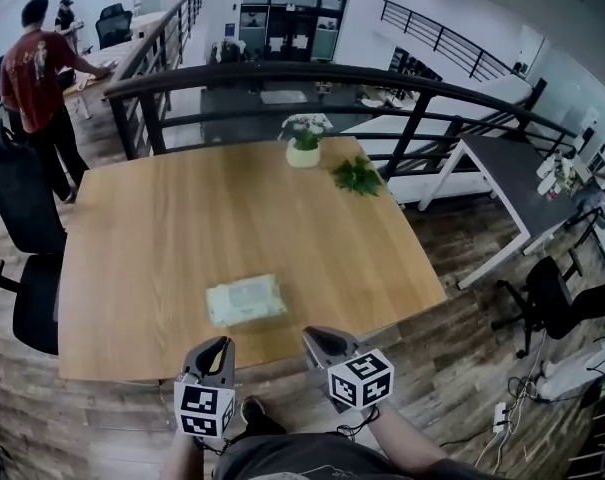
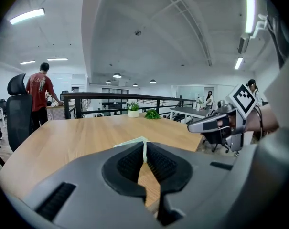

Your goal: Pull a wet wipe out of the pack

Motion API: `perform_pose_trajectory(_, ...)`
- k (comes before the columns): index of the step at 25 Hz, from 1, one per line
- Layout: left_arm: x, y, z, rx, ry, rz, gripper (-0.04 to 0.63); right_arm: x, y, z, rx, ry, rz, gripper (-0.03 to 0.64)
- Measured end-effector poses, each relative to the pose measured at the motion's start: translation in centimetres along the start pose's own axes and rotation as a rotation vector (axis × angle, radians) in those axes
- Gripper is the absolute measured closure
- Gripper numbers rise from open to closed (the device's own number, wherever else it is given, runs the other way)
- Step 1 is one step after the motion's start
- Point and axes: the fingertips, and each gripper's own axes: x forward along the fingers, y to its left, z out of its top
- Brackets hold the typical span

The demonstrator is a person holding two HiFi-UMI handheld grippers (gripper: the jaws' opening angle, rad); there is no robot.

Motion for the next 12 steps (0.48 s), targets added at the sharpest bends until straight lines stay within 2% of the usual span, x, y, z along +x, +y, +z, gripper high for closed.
perform_pose_trajectory(6,1.5,2.0,-0.8,0.009,0.022,-0.069,0.569,2.5,0.3,0.8,0.000,0.020,-0.046,0.586)
perform_pose_trajectory(12,3.0,3.5,-1.1,0.039,0.021,-0.100,0.569,4.8,0.4,0.6,0.011,0.036,-0.076,0.586)
